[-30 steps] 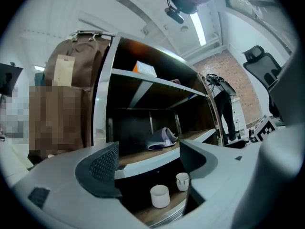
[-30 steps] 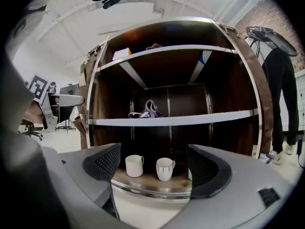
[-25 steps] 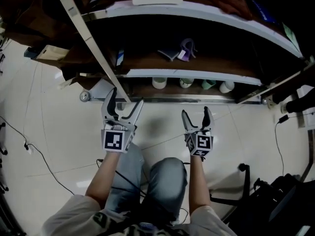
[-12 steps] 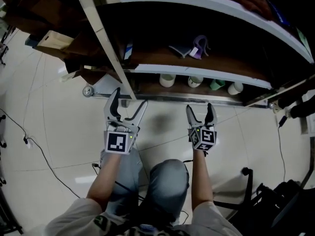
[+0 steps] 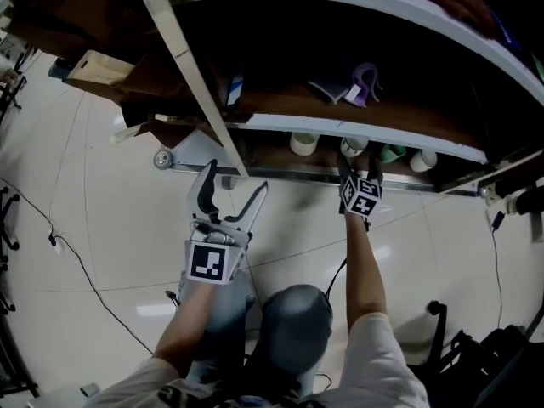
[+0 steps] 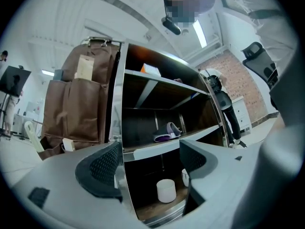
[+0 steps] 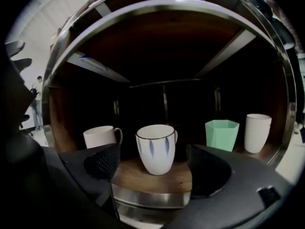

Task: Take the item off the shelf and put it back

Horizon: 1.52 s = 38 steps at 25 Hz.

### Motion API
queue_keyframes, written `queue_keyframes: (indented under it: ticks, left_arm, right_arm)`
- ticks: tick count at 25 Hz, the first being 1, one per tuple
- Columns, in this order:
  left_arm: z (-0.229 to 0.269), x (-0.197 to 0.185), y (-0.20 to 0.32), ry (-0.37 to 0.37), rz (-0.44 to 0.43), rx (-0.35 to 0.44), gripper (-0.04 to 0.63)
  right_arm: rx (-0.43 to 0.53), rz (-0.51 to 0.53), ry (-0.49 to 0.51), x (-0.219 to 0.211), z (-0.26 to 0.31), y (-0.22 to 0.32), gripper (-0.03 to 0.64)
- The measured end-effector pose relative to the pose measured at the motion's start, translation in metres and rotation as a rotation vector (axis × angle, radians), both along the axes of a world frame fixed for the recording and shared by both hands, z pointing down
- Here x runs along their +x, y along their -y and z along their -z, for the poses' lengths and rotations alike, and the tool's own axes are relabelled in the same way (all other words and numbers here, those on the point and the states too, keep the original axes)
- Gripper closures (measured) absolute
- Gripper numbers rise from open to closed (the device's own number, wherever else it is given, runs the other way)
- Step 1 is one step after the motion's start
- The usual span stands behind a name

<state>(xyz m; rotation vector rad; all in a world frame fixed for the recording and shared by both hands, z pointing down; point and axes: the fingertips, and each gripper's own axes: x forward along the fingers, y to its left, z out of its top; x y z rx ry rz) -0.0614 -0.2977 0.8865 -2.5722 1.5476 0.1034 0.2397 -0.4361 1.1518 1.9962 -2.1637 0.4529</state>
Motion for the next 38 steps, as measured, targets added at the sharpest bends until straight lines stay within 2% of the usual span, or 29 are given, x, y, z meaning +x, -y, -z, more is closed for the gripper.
queue_keyframes:
  ticks: [3,9,13,14,18,24,29,34,38]
  left_arm:
    - [0.003,0.002,-0.005,0.011,-0.011,-0.002,0.221]
    - [0.003,0.000,-0.014,0.050,-0.019,0.010,0.221]
    - [0.001,-0.003,-0.016,0.059,-0.017,0.002,0.221]
    - [0.001,-0.003,-0.016,0.059,-0.016,0.002,0.221]
    - [0.003,0.002,-0.016,0.052,-0.030,0.016,0.221]
    - [0.006,0.014,-0.021,0.047,-0.057,0.004,0.221]
    - [0.009,0.021,-0.022,0.035,-0.076,-0.013,0.221]
    - [0.017,0.028,-0.024,0.032,-0.092,0.000,0.221]
    - [0.025,0.023,-0.020,0.032,-0.077,0.009,0.221]
  right_arm:
    - [0.016,-0.027,0.036,0.011,-0.008,0.019,0.132]
    - [0.019,-0.019,0.042,0.010,-0.012,0.053,0.135]
    - [0.005,0.022,0.015,0.003,-0.013,0.060,0.171]
    - [0.002,0.032,0.006,0.001,-0.014,0.060,0.210]
    - [-0.008,0.061,-0.028,-0.002,-0.012,0.057,0.215]
    - [0.048,0.066,-0.041,0.002,0.010,0.021,0.215]
    - [0.130,0.133,-0.073,-0.021,0.052,-0.027,0.215]
    - [0.227,0.140,-0.047,-0.036,0.119,-0.088,0.215]
    - [0.267,0.100,-0.012,-0.035,0.180,-0.135,0.215]
